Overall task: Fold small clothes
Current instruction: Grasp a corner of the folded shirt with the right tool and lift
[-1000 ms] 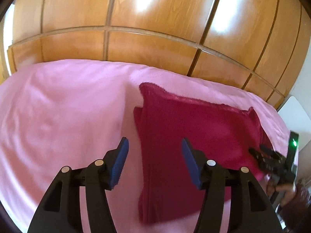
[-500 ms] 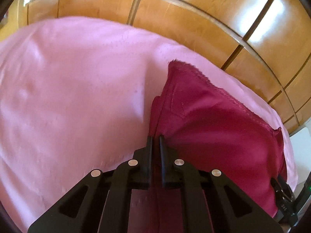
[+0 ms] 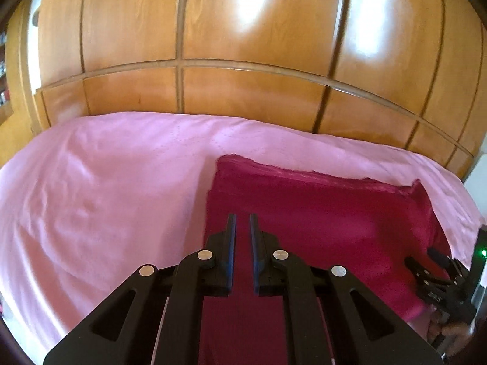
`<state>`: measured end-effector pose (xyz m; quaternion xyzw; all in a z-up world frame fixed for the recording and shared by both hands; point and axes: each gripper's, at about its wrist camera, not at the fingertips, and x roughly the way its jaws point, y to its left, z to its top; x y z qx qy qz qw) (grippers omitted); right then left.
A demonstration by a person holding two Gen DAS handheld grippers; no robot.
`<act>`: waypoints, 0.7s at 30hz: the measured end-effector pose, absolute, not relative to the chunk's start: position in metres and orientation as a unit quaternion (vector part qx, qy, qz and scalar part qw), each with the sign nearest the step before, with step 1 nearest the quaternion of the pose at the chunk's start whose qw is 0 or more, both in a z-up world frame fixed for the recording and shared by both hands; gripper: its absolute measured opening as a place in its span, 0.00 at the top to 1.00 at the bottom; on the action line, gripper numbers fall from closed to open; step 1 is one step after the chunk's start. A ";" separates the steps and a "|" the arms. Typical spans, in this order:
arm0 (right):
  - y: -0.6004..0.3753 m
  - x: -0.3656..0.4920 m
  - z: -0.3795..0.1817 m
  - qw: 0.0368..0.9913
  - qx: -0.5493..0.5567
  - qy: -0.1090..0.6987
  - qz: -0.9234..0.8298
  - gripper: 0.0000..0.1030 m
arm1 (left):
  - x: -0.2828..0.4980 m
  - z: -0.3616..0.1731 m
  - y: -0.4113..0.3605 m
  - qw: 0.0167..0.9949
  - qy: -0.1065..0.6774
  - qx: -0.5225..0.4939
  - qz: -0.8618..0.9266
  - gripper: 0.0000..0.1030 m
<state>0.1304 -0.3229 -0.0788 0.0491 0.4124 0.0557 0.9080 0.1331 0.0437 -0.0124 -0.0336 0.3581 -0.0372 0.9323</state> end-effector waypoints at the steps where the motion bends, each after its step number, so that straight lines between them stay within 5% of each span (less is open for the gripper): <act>1: -0.323 0.130 -0.079 0.908 0.049 0.412 0.056 0.14 | 0.131 -0.012 0.041 0.932 0.359 -0.031 -0.042 0.94; 4: -0.323 0.130 -0.079 0.908 0.049 0.413 0.056 0.14 | 0.127 -0.018 0.033 0.929 0.367 -0.028 -0.052 0.92; 6: -0.323 0.130 -0.079 0.908 0.050 0.412 0.056 0.14 | 0.124 -0.020 0.029 0.928 0.368 -0.027 -0.055 0.72; 8: -0.323 0.130 -0.078 0.908 0.051 0.412 0.056 0.14 | 0.118 -0.018 0.026 0.930 0.363 -0.028 -0.058 0.66; 21: -0.324 0.131 -0.072 0.901 0.063 0.425 0.059 0.14 | 0.098 -0.025 0.003 0.927 0.367 -0.006 -0.070 0.66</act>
